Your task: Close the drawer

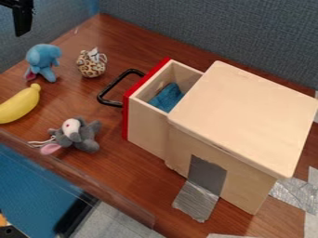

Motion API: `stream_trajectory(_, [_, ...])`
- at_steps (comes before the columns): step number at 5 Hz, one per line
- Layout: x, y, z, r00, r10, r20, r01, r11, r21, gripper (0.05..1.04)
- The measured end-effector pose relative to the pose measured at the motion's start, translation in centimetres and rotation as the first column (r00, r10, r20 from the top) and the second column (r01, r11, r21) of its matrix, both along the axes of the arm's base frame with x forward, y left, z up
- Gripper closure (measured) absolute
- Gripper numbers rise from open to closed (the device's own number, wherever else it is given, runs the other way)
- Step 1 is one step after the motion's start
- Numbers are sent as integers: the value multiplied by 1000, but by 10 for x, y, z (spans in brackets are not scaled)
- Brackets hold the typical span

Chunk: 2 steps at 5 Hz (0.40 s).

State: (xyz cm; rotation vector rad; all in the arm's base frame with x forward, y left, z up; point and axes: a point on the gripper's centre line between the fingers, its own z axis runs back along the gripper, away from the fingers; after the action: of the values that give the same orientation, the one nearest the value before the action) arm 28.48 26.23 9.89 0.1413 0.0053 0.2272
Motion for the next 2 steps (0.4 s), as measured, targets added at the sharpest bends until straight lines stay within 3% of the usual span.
stream_trajectory(1, [-2,-3,-17,999,2,-33,-3,1000,-28,83])
stream_trajectory(2, [5,-37,-38,995,-69,-78,64,996,-59,83])
